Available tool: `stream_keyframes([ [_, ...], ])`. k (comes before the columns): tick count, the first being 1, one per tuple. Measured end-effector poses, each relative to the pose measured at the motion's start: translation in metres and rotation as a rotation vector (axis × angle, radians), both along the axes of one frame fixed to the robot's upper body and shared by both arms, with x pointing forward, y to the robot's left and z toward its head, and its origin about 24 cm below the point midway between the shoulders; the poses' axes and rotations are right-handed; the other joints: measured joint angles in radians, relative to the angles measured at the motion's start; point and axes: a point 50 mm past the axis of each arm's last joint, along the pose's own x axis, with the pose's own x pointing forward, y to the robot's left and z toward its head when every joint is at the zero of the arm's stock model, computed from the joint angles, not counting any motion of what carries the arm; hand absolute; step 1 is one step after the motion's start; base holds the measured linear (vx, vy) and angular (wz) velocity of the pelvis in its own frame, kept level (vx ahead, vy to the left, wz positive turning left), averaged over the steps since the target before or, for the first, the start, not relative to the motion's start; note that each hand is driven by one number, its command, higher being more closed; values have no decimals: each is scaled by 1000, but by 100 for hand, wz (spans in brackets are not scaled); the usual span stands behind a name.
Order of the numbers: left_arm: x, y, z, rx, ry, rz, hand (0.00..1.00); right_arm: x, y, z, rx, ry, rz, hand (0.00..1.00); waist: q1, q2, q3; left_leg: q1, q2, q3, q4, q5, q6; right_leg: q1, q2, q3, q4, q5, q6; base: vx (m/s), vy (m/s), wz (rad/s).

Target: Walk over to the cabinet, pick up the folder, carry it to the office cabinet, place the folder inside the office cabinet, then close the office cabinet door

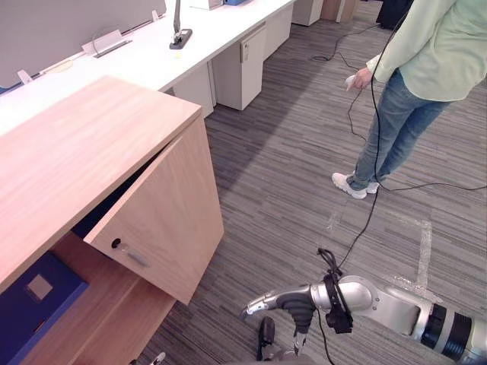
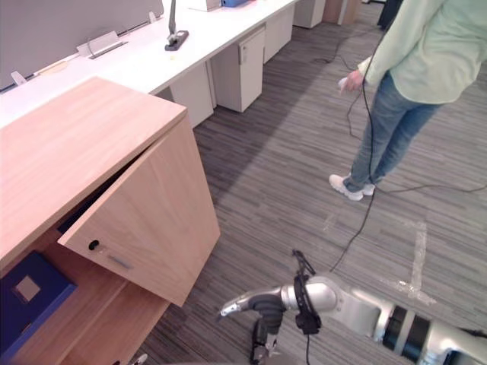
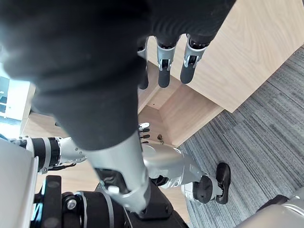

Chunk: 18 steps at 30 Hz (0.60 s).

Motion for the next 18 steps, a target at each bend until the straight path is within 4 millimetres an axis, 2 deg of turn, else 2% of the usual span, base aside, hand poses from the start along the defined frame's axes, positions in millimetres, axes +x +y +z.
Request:
stream_keyframes([
  [2, 3, 0, 0, 0, -7, -2, 0, -1, -1, -8, -9, 24, -18, 0, 5, -2, 0, -2, -3, -1, 2, -1, 1, 0, -3, 0, 0, 1, 1, 37, 23, 1],
  [4, 5, 0, 1, 0, -12, -6, 0, 1, -3, -31, -35, 88, -89, 0, 13, -7, 2, -4, -7, -4, 11, -4, 3, 3, -9, -6, 0, 3, 4, 29, 28, 5],
  [6, 12, -3, 1, 1, -21, -29, 0, 8, -10, -61, -102, 136, -199, 0, 23, -9, 4, -15, -16, -36, 14, -3, 2, 9, -25, -26, 0, 2, 6, 11, 24, 31],
  [7, 14, -4, 2, 4, -28, -43, 0, 12, -13, -69, -122, 142, -236, 0, 26, -9, 5, -19, -20, -47, 14, -1, 2, 11, -31, -37, 0, 2, 8, 1, 21, 53],
  [9, 24, -14, 2, 11, -42, -117, 0, 27, -31, -109, -244, 124, -448, 0, 47, -6, 11, -20, -31, -103, 14, 4, 6, 41, -54, -86, -2, -6, 21, -1, 13, 68],
  [12, 30, -33, 0, -14, -41, -217, 0, 33, -47, -136, -303, 129, -691, 0, 56, 2, 22, -22, -47, -183, 13, 5, 8, 87, -85, -164, -5, -22, 39, 10, 34, 96],
  [14, 39, -41, 2, -2, -52, -322, 0, 23, -70, -158, -349, 176, -959, 0, 50, 19, 23, -57, -80, -322, 14, 18, 28, 127, -135, -293, 13, -48, 67, 42, 73, 160],
  [15, 44, -44, 3, 3, -58, -356, 0, 17, -77, -164, -363, 192, -1036, 0, 50, 21, 23, -71, -92, -365, 14, 19, 30, 130, -153, -321, 32, -58, 80, 90, 172, 195],
  [16, 50, -50, 3, 4, -66, -412, 0, 2, -91, -173, -371, 247, -1196, 0, 51, 47, 22, -84, -110, -463, 11, 34, 51, 135, -186, -368, 106, -82, 97, 101, 182, 178],
  [18, 50, -58, 2, 1, -58, -476, 0, -26, -101, -187, -377, 342, -1387, 0, 53, 73, 17, -94, -126, -583, 3, 63, 55, 138, -228, -282, 229, -101, 91, 155, 229, 205],
])
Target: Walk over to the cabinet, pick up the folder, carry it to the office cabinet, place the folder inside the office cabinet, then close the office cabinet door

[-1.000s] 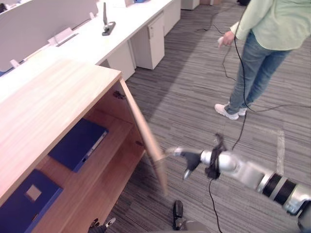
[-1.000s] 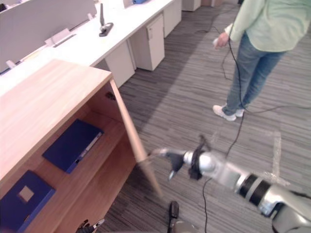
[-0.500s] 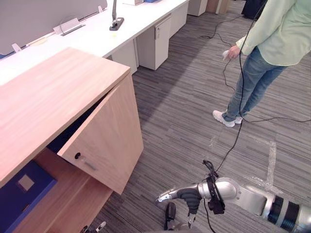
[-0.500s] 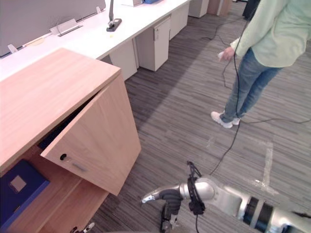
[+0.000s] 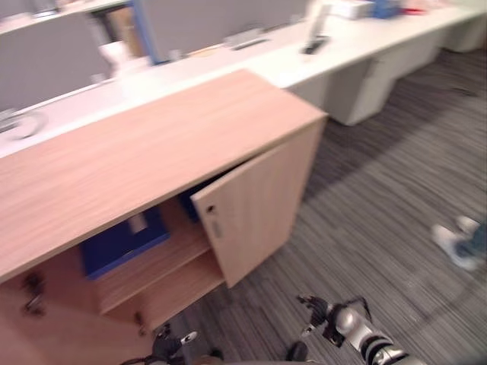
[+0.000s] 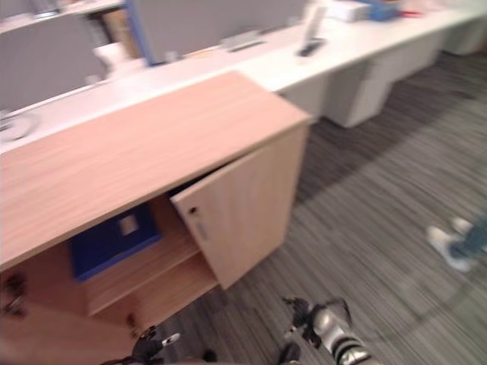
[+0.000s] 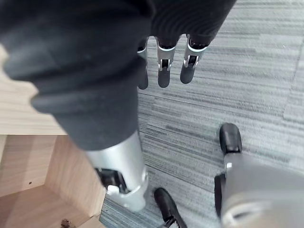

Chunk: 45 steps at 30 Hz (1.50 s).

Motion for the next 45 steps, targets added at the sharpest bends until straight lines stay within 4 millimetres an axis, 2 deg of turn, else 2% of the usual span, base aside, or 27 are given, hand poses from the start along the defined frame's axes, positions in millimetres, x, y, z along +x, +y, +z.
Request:
stream_keyframes([
  [2, 5, 1, 2, 25, -8, -75, 0, -22, 4, -11, 39, 42, -174, 0, 3, -5, -2, 1, -32, -130, -14, 39, -6, -20, -36, 172, 145, -69, -6, 146, 109, 191],
  [3, 6, 5, 3, 41, -7, -97, 0, -31, 9, -15, 63, 60, -225, 0, -3, -16, -1, -10, -42, -189, -18, 50, -6, -34, -33, 266, 163, -156, 13, 90, -38, 169],
  [4, 6, 9, 3, 57, -6, -112, 0, -35, 14, -17, 87, 65, -271, 0, -9, -37, -8, -31, -60, -245, -19, 60, -14, -33, -5, 365, 137, -203, 35, 114, -133, 199],
  [5, 7, 16, 5, 80, -4, -131, 0, -38, 18, -19, 102, 69, -310, 0, -16, -72, -10, -52, -97, -308, -18, 69, -23, -15, 24, 475, 74, -226, 55, 87, -154, 198],
  [6, 7, 19, 4, 88, 11, -141, 0, -42, 16, -20, 114, 80, -380, 0, -13, -83, -2, -53, -126, -353, -12, 72, -29, 17, 22, 476, 52, -240, 96, 121, -187, 156],
  [9, -11, 19, -1, 72, 60, -114, 0, -51, 18, -23, 145, 86, -518, 0, -1, -75, -14, -44, -108, -343, -15, 81, -38, 75, 41, 394, 28, -247, 85, 122, -139, 79],
  [13, -18, 23, -2, 52, 75, -36, 0, -58, 30, -26, 189, 100, -562, 0, -1, -80, -22, -48, -67, -387, -71, 112, -67, 88, 74, 320, 13, -258, 69, 35, -140, 52],
  [18, -26, 29, -3, 21, 77, 86, 0, -62, 38, -27, 199, 104, -530, 0, 0, -105, -36, -72, -66, -430, -100, 157, -79, 111, 83, 221, 1, -269, 60, 22, -89, 60],
  [21, -25, 33, -2, 27, 69, 109, 0, -63, 41, -28, 211, 106, -539, 0, 2, -121, -30, -86, -68, -446, -138, 211, -78, 126, 86, 146, 0, -277, 53, -5, -65, 79],
  [22, -24, 35, 0, 36, 59, 109, 0, -63, 43, -28, 218, 107, -544, 0, 1, -132, -24, -91, -76, -401, -151, 247, -61, 140, 78, 114, 6, -285, 48, 6, 5, 87],
  [23, -22, 38, 2, 49, 46, 111, 0, -62, 45, -28, 224, 105, -553, 0, 1, -149, -17, -106, -90, -273, -151, 288, -7, 138, 60, 81, 19, -286, 47, 9, 48, 85],
  [24, -21, 39, 3, 54, 39, 112, 0, -62, 46, -28, 228, 103, -558, 0, 0, -156, -10, -114, -98, -183, -147, 294, 21, 134, 48, 68, 23, -285, 45, 10, 104, 69],
  [25, -19, 40, 3, 57, 32, 117, 0, -59, 48, -27, 235, 97, -560, 0, 0, -163, 3, -135, -97, -31, -115, 262, 81, 124, 39, 47, 35, -283, 43, -42, 176, 58],
  [26, -14, 45, 6, 64, 11, 147, 0, -52, 52, -25, 253, 73, -567, 0, -1, -170, 34, -229, -54, 254, 113, 159, 165, 118, 18, 21, 78, -287, 53, -58, 155, 51],
  [27, -18, 44, 5, 61, 18, 156, 0, -50, 48, -24, 249, 60, -574, 0, 2, -159, 40, -253, -32, 333, 178, 145, 167, 122, 28, 20, 89, -299, 52, -84, 138, 56],
  [28, -21, 42, 5, 61, 22, 154, 0, -51, 44, -24, 246, 57, -604, 0, 0, -143, 38, -261, -26, 361, 185, 151, 136, 122, 36, 14, 93, -319, 65, -54, 65, 73],
  [29, -20, 43, 6, 68, 20, 139, 0, -54, 42, -25, 243, 54, -630, 0, -5, -143, 37, -246, -53, 338, 94, 186, 130, 115, 50, 32, 71, -322, 47, -56, 70, 90],
  [30, -20, 43, 6, 68, 18, 138, 0, -56, 42, -25, 248, 57, -655, 0, -15, -144, 37, -239, -64, 346, 52, 175, 152, 113, 50, 35, 53, -313, 33, -53, 94, 102],
  [31, -17, 44, 7, 69, 14, 144, 0, -57, 43, -26, 261, 55, -695, 0, -21, -163, 38, -246, -73, 392, 62, 149, 166, 112, 34, 17, 34, -302, 22, -25, 146, 80],
  [32, -21, 45, 6, 67, 26, 167, 0, -58, 43, -26, 268, 54, -724, 0, -11, -174, 51, -264, -61, 445, 248, 81, 181, 112, -8, -13, 59, -286, 48, 15, 169, 61],
  [33, -30, 42, 3, 56, 50, 173, 0, -58, 39, -25, 262, 45, -732, 0, -9, -140, 45, -242, -50, 430, 249, -5, 133, 114, 5, -7, 75, -299, 69, 57, 176, 44],
  [35, -35, 43, 2, 56, 65, 180, 0, -59, 40, -26, 265, 48, -744, 0, -8, -149, 36, -189, -112, 415, 111, 64, 143, 108, -3, 41, 41, -295, 67, 42, 104, 40],
  [36, -36, 42, 2, 54, 68, 175, 0, -61, 39, -26, 267, 49, -754, 0, -11, -145, 23, -128, -158, 396, -54, 126, 142, 110, -6, 73, 6, -290, 61, 34, 73, 37],
  [38, -38, 39, 1, 45, 74, 171, 0, -61, 38, -26, 267, 44, -754, 0, -19, -132, 6, -75, -187, 382, -189, 164, 114, 110, -10, 77, -16, -288, 61, 56, 105, 43],
  [45, -43, 37, -1, 39, 100, 121, 0, -60, 38, -25, 272, 44, -753, 0, -25, -126, -11, -50, -210, 370, -192, 178, 99, 151, -13, 80, -34, -280, 56, 29, 4, 14],
])
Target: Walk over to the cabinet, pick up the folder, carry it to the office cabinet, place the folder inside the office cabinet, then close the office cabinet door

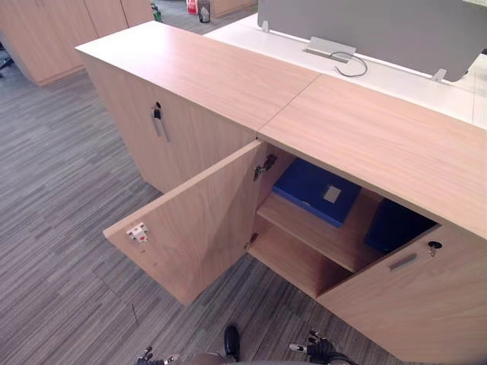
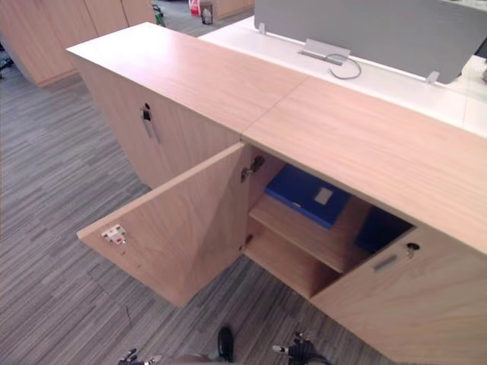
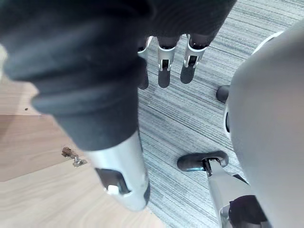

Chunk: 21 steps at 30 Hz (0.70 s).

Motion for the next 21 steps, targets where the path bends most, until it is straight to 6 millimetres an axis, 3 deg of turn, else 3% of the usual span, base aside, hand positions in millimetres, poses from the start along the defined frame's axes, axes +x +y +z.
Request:
stream_keyframes([
  [10, -8, -3, -4, -28, 60, -135, 0, 2, 5, -1, 7, 17, 28, 0, -4, -4, -2, 23, 13, -32, 0, 30, 35, 35, 27, -10, -1, 7, 23, 25, -90, 8],
  [21, -18, 0, -7, -93, 66, -18, 0, 5, 6, -1, 19, 22, 60, 0, -9, -7, 17, 37, 30, -37, -1, 29, 24, 52, 41, -9, -2, -4, 9, -14, -15, 0],
])
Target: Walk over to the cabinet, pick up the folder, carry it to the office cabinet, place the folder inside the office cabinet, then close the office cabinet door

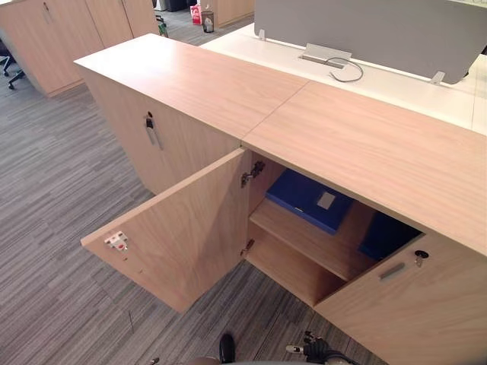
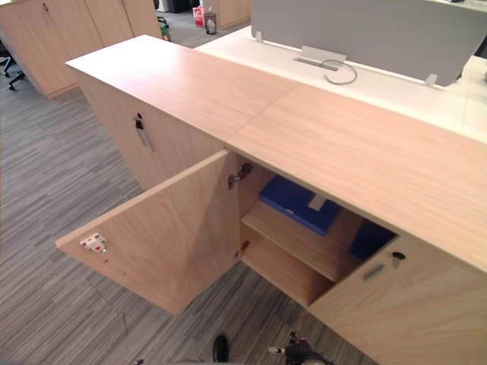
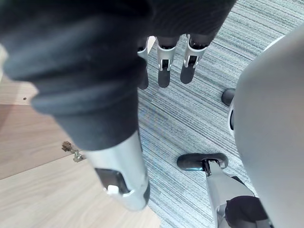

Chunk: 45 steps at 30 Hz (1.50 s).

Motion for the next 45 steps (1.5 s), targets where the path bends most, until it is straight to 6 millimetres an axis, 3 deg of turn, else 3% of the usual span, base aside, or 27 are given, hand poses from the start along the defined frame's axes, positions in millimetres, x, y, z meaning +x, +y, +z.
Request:
stream_keyframes([
  [3, -1, 4, 1, -19, -29, 150, 0, 4, -3, 1, -5, -11, -5, 0, -3, 0, 21, -3, 2, -5, 0, 1, -2, 1, 3, -2, -12, -4, -6, -52, 13, 5],
  [6, 11, 8, 10, -5, -129, 237, 0, 1, -4, 1, -4, -4, -19, 0, -1, -5, 23, -14, 0, -15, 0, 1, -2, 3, 6, -17, -26, -4, -6, -20, 5, 14],
  [10, 49, 44, 45, 102, -382, 351, 0, 1, -4, 1, -4, -12, -21, 0, 5, -5, 26, -17, -2, -13, 0, -2, -2, 5, 7, -17, -34, -4, -7, 25, -2, 1],
  [12, 75, 65, 80, 190, -556, 352, 0, 3, -3, 2, 1, -16, -18, 0, 10, -5, 26, -11, -1, 1, 1, -3, -1, 6, 9, -3, -32, -1, -6, 54, -12, -15],
  [15, 98, 74, 115, 251, -715, 293, 0, 8, -1, 3, 10, -34, -14, 0, 10, -4, 25, 9, 4, 22, 1, -12, -4, 15, 13, 21, -30, -1, -17, 61, -22, -21],
  [18, 111, 69, 123, 260, -741, 227, 0, 8, 4, 4, 25, -44, 5, 0, 8, -3, 23, 34, 14, 38, 0, -22, -13, 33, 20, 36, -31, -1, -31, 33, -30, -19],
  [24, 110, 69, 127, 285, -726, 205, 0, 2, 5, 3, 33, -30, 24, 0, 17, -2, 16, 54, 38, 51, 0, -31, -29, 48, 34, 36, -33, -1, -43, -2, -52, -6],
  [29, 118, 72, 148, 348, -799, 172, 0, -5, 2, 2, 30, -24, 1, 0, 27, -2, 4, 53, 51, 53, 0, -28, -38, 48, 45, 37, -36, -1, -44, -19, -35, -1],
  [37, 121, 70, 163, 380, -852, 96, 0, -13, 1, 0, 28, -6, -2, 0, 38, -4, -17, 52, 52, 55, 0, -29, -44, 45, 45, 45, -36, -1, -44, -45, 2, -2],
  [41, 116, 57, 163, 346, -849, -22, 0, -19, -2, -1, 24, 12, -6, 0, 55, -4, -21, 43, 48, 48, 0, -23, -41, 38, 42, 45, -34, -1, -43, -41, 20, 6],
  [45, 103, 31, 149, 161, -816, -161, 0, -21, -2, -2, 25, 23, 38, 0, 71, -5, -40, 12, 45, 34, 0, -8, -36, 8, 41, 40, -29, 2, -35, -46, 36, 13],
])
